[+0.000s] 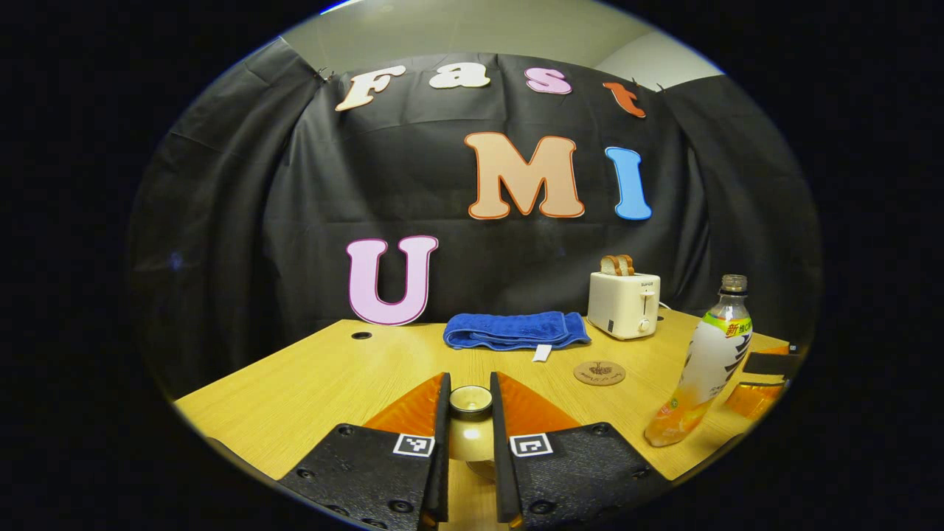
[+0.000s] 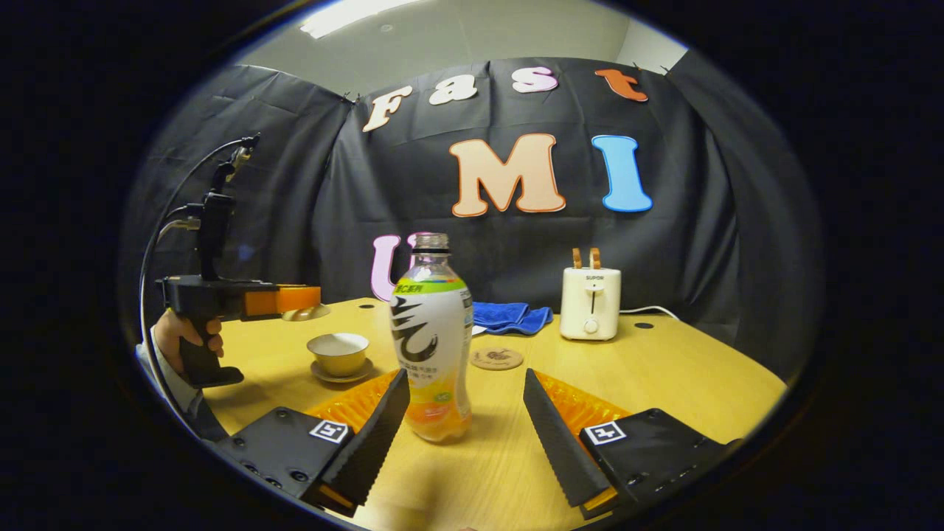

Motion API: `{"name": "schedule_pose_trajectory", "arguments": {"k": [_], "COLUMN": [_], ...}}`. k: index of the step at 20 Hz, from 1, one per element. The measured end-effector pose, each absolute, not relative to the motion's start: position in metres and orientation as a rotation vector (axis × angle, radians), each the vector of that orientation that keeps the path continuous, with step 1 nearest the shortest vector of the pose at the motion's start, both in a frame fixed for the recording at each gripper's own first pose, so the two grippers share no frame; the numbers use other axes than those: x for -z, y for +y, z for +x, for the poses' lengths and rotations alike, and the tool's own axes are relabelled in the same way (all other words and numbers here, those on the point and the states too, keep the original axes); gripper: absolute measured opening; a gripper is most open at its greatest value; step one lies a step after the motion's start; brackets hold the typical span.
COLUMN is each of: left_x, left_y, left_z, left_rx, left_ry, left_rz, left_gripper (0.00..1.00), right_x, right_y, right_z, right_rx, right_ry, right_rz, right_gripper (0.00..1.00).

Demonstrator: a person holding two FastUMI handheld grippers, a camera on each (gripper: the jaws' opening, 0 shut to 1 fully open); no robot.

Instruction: Open the teacup lid with one hand, grasp the water bottle and pour water into the teacup with the other hand; after pouring, place the water bottle on the coaster and then close the teacup lid.

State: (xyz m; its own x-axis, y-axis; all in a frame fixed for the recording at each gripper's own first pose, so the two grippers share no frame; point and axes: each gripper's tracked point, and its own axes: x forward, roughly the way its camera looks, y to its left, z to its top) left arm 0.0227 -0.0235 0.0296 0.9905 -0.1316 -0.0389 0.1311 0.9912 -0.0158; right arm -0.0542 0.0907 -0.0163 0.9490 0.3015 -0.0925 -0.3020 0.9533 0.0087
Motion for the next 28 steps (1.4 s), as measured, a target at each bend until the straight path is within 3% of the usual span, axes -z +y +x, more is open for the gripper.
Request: {"name": "schedule_pose_trajectory", "arguments": {"k": [2,5,6,15,18,24,28], "left_x": [-0.029,-0.031,-0.031,-0.028,-0.029,-0.029,-0.029], "left_y": [-0.019,-0.014,-0.012,0.004,0.007,0.010,0.012], "left_z": [0.021,0.020,0.021,0.026,0.026,0.026,0.027], "left_rx": [0.127,0.121,0.118,0.091,0.088,0.082,0.088], "left_ry": [0.035,0.029,0.029,0.033,0.029,0.029,0.036], "left_rz": [-0.021,-0.043,-0.051,-0.064,-0.071,-0.079,-0.111], "left_gripper": [0.22,0.22,0.22,0.22,0.22,0.22,0.22], "right_x": [0.019,0.020,0.021,0.029,0.035,0.037,0.030], "right_y": [0.099,0.106,0.109,0.129,0.130,0.131,0.132], "right_z": [-0.053,-0.046,-0.044,-0.020,-0.015,-0.013,-0.005], "right_rx": [-0.320,-0.313,-0.314,-0.319,-0.312,-0.312,-0.307], "right_ry": [0.114,0.117,0.124,0.170,0.197,0.209,0.201], "right_rz": [0.005,-0.003,-0.001,0.028,0.022,0.019,-0.062], "right_gripper": [1.00,0.95,0.99,0.99,0.94,0.70,0.71]}}
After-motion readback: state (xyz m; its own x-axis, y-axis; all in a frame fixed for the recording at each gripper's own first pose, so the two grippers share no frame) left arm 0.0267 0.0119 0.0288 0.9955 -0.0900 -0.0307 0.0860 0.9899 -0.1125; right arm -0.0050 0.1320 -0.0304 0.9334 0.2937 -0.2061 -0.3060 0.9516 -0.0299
